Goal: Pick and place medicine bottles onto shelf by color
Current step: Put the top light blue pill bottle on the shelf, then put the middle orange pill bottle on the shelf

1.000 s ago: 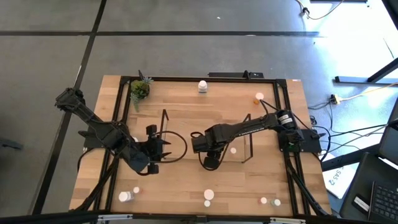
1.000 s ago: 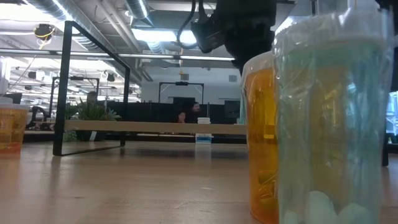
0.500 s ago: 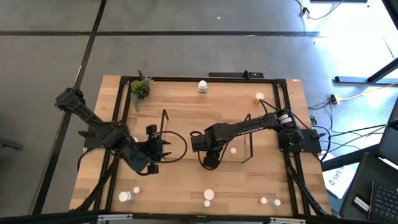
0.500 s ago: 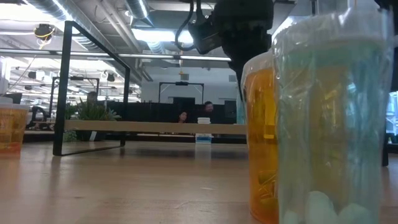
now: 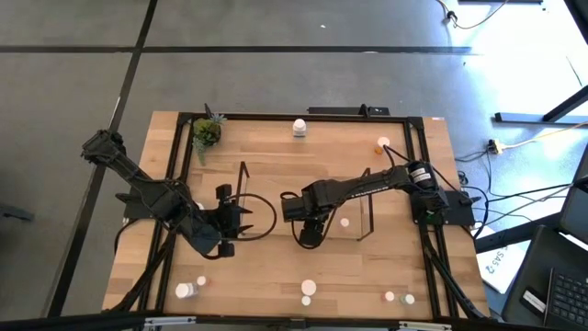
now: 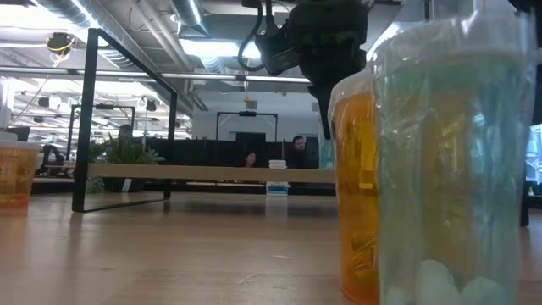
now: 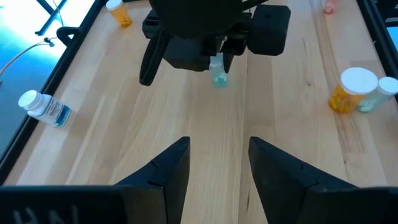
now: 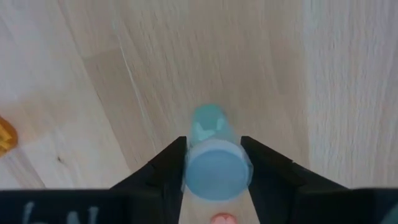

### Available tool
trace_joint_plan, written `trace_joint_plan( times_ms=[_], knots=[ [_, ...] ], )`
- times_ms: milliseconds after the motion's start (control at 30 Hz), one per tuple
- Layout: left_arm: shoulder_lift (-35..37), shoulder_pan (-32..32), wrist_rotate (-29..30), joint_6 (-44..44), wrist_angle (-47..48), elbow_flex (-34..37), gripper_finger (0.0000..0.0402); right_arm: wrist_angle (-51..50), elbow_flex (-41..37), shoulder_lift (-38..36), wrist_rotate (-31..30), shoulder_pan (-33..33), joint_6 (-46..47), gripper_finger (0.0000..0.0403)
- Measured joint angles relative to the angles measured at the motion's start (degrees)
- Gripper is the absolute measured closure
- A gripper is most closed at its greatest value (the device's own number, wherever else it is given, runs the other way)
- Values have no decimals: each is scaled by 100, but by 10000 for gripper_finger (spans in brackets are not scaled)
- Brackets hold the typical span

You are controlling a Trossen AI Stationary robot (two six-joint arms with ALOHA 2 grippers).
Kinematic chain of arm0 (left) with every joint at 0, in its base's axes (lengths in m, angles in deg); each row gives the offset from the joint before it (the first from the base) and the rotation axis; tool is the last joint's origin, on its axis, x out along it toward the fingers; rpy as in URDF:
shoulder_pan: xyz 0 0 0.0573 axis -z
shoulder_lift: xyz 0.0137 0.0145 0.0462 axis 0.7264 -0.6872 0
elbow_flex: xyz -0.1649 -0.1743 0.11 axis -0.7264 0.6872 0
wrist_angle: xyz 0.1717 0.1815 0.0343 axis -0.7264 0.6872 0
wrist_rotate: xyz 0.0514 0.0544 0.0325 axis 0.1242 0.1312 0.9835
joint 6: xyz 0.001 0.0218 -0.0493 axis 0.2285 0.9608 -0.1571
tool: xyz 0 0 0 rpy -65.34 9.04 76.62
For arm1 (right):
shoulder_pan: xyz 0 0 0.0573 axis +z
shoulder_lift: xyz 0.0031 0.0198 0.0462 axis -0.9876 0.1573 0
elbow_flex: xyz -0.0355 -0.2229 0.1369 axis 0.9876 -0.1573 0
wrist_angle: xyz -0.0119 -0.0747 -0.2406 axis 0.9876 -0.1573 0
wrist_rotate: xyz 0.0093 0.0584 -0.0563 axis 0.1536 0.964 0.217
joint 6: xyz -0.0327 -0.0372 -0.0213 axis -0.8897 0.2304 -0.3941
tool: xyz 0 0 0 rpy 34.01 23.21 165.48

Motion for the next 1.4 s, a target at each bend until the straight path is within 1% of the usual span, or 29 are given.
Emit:
trace_joint_plan(
  times_ms=[133, 233, 633, 1200, 1300, 1400],
  knots=[
    [0, 0, 0, 0, 2, 0, 243, 2, 0, 0, 11, 0, -14, 227],
    [0, 0, 0, 0, 5, 0, 245, 2, 3, 0, 51, 0, 16, 223],
    [0, 0, 0, 2, 9, 0, 243, -5, 22, -9, 96, 0, -33, 222],
    [0, 0, -2, 4, 46, 0, 244, -136, 31, -219, 93, 0, -155, 221],
    [0, 2, -2, 4, 46, 0, 245, -127, 31, -337, 6, -14, -155, 221],
    [0, 2, -2, 4, 48, 0, 243, -133, 31, -447, -236, -28, -155, 221]
  ],
)
